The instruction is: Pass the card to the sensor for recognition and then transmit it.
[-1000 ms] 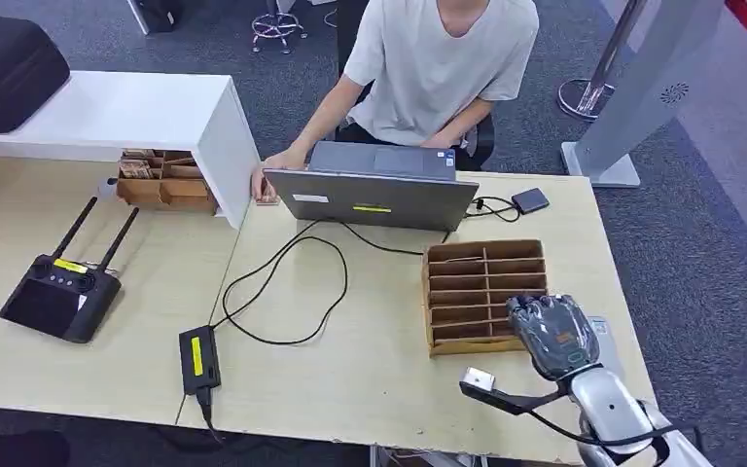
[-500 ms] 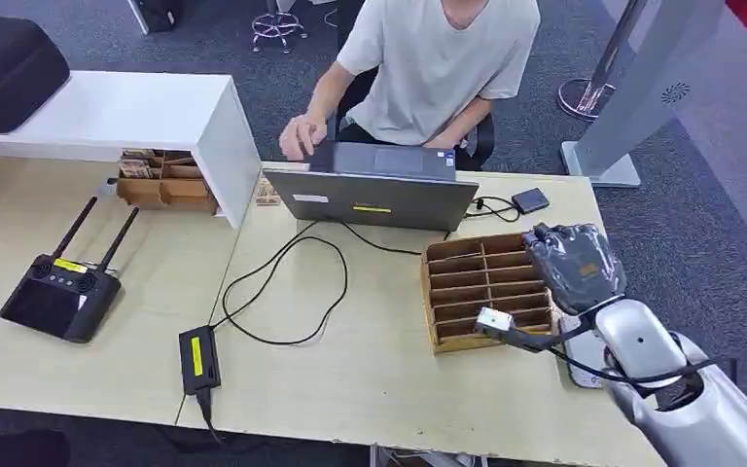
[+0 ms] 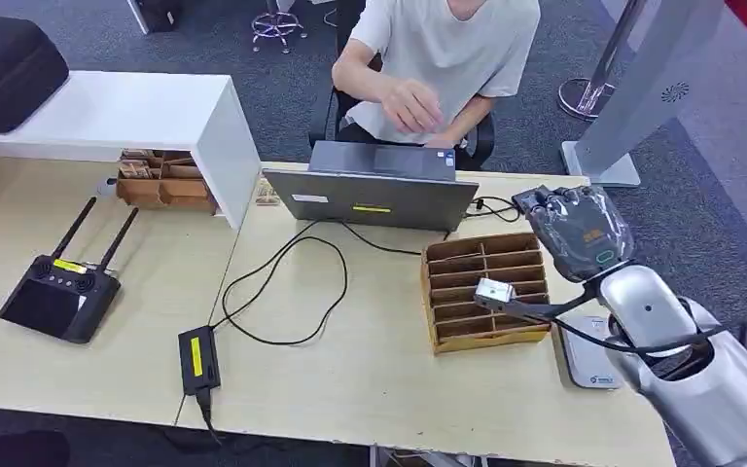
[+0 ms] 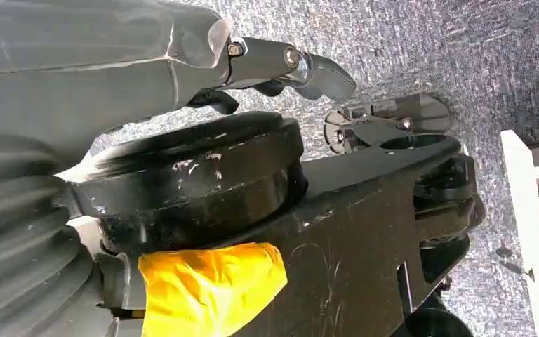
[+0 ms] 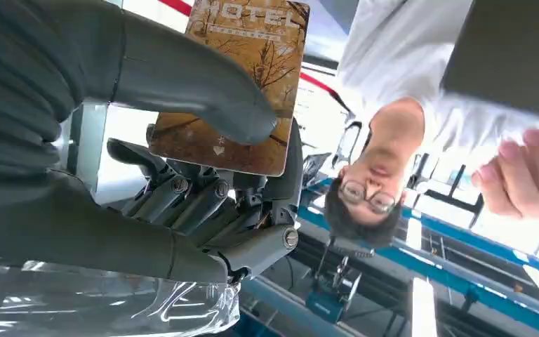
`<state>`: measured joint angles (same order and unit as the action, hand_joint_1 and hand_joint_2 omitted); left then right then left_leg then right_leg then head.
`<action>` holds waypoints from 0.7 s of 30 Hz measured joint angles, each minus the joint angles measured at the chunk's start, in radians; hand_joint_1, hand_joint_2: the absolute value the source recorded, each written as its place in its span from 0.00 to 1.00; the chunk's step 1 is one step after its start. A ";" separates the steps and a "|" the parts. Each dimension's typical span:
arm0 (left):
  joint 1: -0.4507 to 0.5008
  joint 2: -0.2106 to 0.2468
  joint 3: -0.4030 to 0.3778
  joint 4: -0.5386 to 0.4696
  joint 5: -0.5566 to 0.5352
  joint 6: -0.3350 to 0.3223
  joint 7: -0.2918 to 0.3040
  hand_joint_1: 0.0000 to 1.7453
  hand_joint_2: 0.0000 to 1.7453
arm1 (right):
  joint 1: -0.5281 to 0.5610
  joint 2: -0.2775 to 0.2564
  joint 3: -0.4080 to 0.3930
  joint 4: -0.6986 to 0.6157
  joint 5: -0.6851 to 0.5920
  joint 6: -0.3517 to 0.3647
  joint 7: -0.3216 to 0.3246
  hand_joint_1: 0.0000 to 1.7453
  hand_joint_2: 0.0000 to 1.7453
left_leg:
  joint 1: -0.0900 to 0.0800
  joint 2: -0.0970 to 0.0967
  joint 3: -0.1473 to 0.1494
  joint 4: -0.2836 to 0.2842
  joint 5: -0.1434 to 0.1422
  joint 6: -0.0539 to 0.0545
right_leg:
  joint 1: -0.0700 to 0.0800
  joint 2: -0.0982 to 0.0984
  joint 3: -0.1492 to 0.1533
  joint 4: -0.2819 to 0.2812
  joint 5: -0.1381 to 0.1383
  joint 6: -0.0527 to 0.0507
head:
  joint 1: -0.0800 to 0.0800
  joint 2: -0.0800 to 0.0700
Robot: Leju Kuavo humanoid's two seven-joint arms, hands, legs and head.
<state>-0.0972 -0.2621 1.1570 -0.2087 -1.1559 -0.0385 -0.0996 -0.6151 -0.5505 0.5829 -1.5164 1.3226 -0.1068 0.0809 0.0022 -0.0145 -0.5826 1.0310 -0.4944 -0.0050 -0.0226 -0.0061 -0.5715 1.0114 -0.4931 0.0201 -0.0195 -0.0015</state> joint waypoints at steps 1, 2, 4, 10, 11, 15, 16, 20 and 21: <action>0.000 0.000 0.000 0.000 0.000 0.000 0.000 0.00 1.00 | -0.011 0.000 0.005 0.000 0.000 0.002 0.000 1.00 1.00 | 0.000 0.000 0.000 0.000 0.000 0.000 | 0.000 0.000 0.000 0.000 0.000 0.000 | 0.000 0.000; 0.000 0.000 0.000 0.000 -0.001 0.000 0.000 0.00 1.00 | -0.019 0.001 0.010 0.001 0.000 0.002 0.000 1.00 1.00 | 0.000 0.000 0.000 0.000 0.000 0.000 | 0.000 0.000 0.000 0.000 0.000 0.000 | 0.000 0.000; 0.000 0.000 0.000 0.000 -0.001 0.000 0.000 0.00 1.00 | -0.028 0.002 0.016 0.001 0.000 0.002 0.000 1.00 1.00 | 0.000 0.000 0.000 0.000 0.000 0.000 | 0.000 0.000 0.000 0.000 0.000 0.000 | 0.000 0.000; 0.000 0.000 0.000 0.000 -0.007 -0.003 0.000 0.00 1.00 | -0.058 0.013 0.037 0.017 0.001 0.004 0.000 1.00 1.00 | 0.000 0.000 0.000 0.000 0.000 0.000 | 0.000 0.000 0.000 0.000 0.000 0.000 | 0.000 0.000; -0.001 0.000 0.000 0.000 -0.011 -0.003 0.000 0.00 1.00 | -0.068 0.021 0.043 0.027 0.005 0.003 0.000 1.00 1.00 | 0.000 0.000 0.000 0.000 0.000 0.000 | 0.000 0.000 0.001 0.000 0.000 0.000 | 0.000 0.000; -0.003 0.001 0.000 0.000 -0.026 -0.008 0.000 0.00 1.00 | -0.123 0.090 0.085 0.098 0.021 -0.007 0.008 1.00 1.00 | 0.000 0.000 0.001 0.000 0.000 0.000 | 0.000 0.000 0.001 0.001 0.000 0.000 | 0.000 0.000; -0.004 0.001 0.000 0.000 -0.031 -0.011 0.000 0.00 1.00 | -0.136 0.112 0.096 0.119 0.027 -0.017 0.011 1.00 1.00 | 0.001 0.000 0.001 0.000 0.001 -0.001 | 0.000 0.000 0.001 0.001 0.000 0.000 | 0.000 0.000; -0.006 0.001 0.000 0.000 -0.042 -0.014 0.001 0.00 1.00 | -0.179 0.191 0.134 0.193 0.040 -0.038 0.022 1.00 1.00 | 0.001 0.000 0.001 0.000 0.001 -0.002 | 0.001 0.000 0.001 0.002 0.000 0.000 | 0.000 0.000; -0.006 0.001 0.000 0.000 -0.043 -0.015 0.001 0.00 1.00 | -0.186 0.206 0.141 0.208 0.040 -0.039 0.023 1.00 1.00 | 0.001 0.000 0.001 0.000 0.001 -0.002 | 0.001 0.000 0.001 0.002 0.000 0.000 | 0.000 0.000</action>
<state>-0.1029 -0.2609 1.1570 -0.2087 -1.1994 -0.0538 -0.0988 -0.8016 -0.3444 0.7237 -1.3084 1.3630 -0.1461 0.1042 0.0032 -0.0148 -0.5816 1.0308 -0.4932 -0.0068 -0.0219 -0.0061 -0.5709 1.0129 -0.4931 0.0199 -0.0195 -0.0015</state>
